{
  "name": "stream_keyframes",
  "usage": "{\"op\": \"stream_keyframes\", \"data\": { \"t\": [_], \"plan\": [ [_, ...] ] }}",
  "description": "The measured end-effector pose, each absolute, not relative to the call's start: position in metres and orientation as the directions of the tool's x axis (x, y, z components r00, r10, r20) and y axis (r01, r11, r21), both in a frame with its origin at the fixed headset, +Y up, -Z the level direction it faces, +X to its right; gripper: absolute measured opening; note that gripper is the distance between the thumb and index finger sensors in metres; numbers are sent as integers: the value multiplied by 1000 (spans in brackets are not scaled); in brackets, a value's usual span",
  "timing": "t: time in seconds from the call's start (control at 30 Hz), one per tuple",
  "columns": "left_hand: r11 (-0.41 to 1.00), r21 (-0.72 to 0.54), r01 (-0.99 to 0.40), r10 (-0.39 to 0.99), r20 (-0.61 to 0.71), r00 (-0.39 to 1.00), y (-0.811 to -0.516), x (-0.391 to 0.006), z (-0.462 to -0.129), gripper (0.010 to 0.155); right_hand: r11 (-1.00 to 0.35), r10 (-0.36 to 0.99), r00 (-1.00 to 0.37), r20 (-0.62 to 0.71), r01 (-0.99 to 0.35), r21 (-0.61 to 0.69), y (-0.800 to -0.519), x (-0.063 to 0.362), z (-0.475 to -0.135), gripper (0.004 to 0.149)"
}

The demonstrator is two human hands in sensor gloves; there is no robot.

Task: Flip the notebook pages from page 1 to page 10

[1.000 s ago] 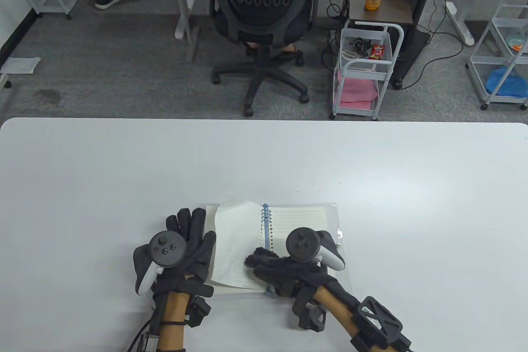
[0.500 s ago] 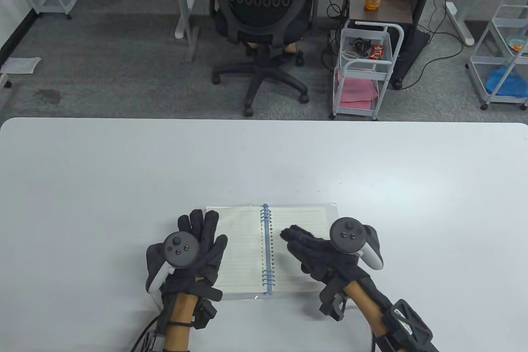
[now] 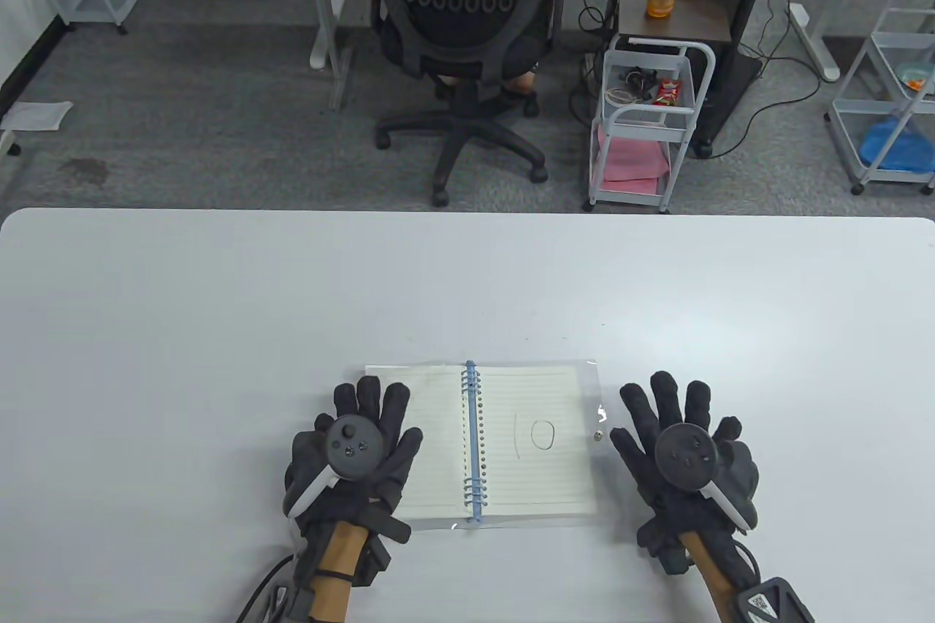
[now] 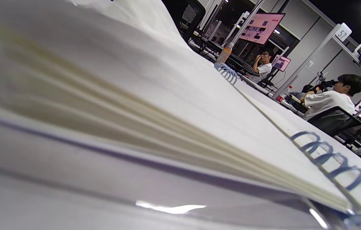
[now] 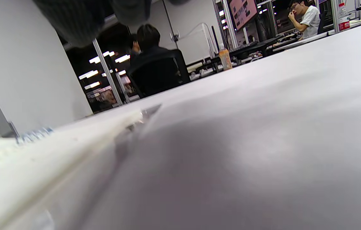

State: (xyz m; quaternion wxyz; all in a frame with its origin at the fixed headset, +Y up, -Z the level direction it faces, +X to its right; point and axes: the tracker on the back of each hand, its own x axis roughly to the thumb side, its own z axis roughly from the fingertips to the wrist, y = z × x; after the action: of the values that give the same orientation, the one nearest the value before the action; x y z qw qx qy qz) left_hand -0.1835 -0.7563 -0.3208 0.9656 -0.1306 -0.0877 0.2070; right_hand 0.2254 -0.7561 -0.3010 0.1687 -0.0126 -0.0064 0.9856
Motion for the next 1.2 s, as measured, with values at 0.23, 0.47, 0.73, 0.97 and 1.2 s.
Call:
{"op": "stream_keyframes", "data": {
  "t": [0.23,0.47,0.73,0.97,1.2],
  "plan": [
    [897,-289,-336,383,123,916,-758,-179,-321,69,-940,341,-940,-30,-342,19,-759,226,-303,63],
    [912,-293,-286,339,149,929,-759,-170,-320,69,-932,359,-933,-32,-360,45,-762,224,-303,63],
    [915,-298,-274,327,147,933,-759,-169,-320,69,-934,350,-936,-32,-352,66,-766,221,-304,63],
    [914,-301,-274,328,146,934,-759,-169,-320,69,-935,347,-938,-27,-348,69,-767,219,-303,63],
    [911,-306,-276,329,137,934,-758,-171,-319,70,-937,342,-939,-24,-343,69,-767,218,-303,62]
  ]
}}
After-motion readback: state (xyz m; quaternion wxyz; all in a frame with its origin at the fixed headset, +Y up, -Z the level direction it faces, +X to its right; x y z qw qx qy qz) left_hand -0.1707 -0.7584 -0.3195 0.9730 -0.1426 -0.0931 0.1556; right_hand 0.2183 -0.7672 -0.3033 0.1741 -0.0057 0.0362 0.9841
